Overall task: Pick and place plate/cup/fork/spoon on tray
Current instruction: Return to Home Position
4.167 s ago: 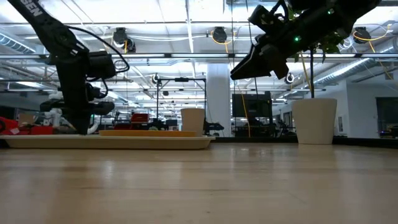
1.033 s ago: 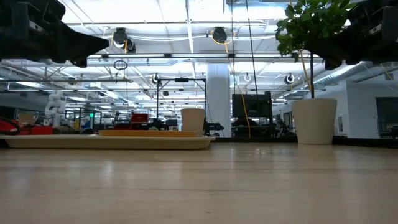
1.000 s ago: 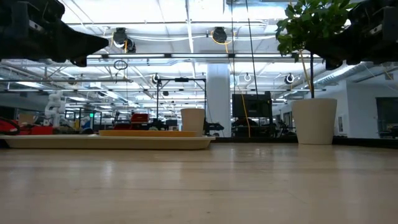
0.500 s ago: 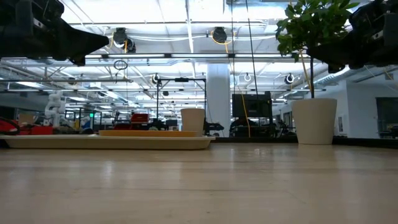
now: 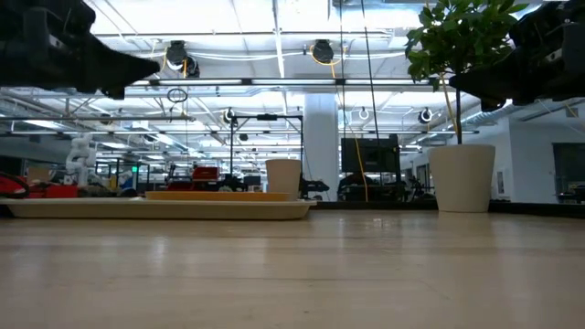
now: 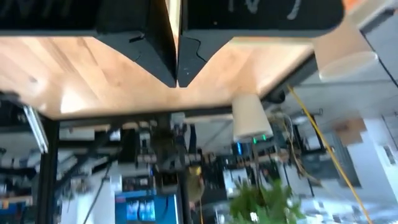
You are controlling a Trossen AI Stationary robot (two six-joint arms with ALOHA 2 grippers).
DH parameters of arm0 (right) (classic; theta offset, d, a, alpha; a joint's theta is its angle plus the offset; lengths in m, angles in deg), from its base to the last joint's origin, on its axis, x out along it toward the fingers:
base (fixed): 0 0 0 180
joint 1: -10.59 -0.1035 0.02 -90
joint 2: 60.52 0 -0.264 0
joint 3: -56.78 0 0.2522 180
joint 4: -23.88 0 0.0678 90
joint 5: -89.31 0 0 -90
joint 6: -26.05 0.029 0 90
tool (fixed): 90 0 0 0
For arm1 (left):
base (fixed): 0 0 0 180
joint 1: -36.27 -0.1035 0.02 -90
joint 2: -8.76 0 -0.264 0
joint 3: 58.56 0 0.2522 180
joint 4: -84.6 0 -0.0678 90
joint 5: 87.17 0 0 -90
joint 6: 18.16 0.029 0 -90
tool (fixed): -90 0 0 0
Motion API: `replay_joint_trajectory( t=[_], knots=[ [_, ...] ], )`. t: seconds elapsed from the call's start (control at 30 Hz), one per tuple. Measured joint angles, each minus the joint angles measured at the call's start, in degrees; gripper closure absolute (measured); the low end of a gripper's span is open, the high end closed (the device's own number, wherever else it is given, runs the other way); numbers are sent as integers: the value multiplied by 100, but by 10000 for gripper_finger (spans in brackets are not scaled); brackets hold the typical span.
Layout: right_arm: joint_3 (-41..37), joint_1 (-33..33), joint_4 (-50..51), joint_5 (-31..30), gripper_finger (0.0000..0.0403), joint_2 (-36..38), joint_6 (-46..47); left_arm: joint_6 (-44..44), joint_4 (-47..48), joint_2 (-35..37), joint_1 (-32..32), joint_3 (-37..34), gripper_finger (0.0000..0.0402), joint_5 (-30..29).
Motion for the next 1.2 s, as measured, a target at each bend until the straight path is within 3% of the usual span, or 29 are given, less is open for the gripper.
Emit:
replay_joint_trajectory(
  t=[0.27,0.6,0.87,1.2],
  knots=[
    [-1,0,-10,-3,403,0,1,-549,894,56,0,0,393,350],
    [-1,0,-12,-10,403,0,-1,-33,1220,732,-357,2,389,413],
    [-1,0,-13,-11,403,-1,3,-247,1994,1495,-1229,0,397,1729],
    [-1,1,-14,-12,403,-2,2,-687,2751,2156,-1384,0,398,1877]
  ],
)
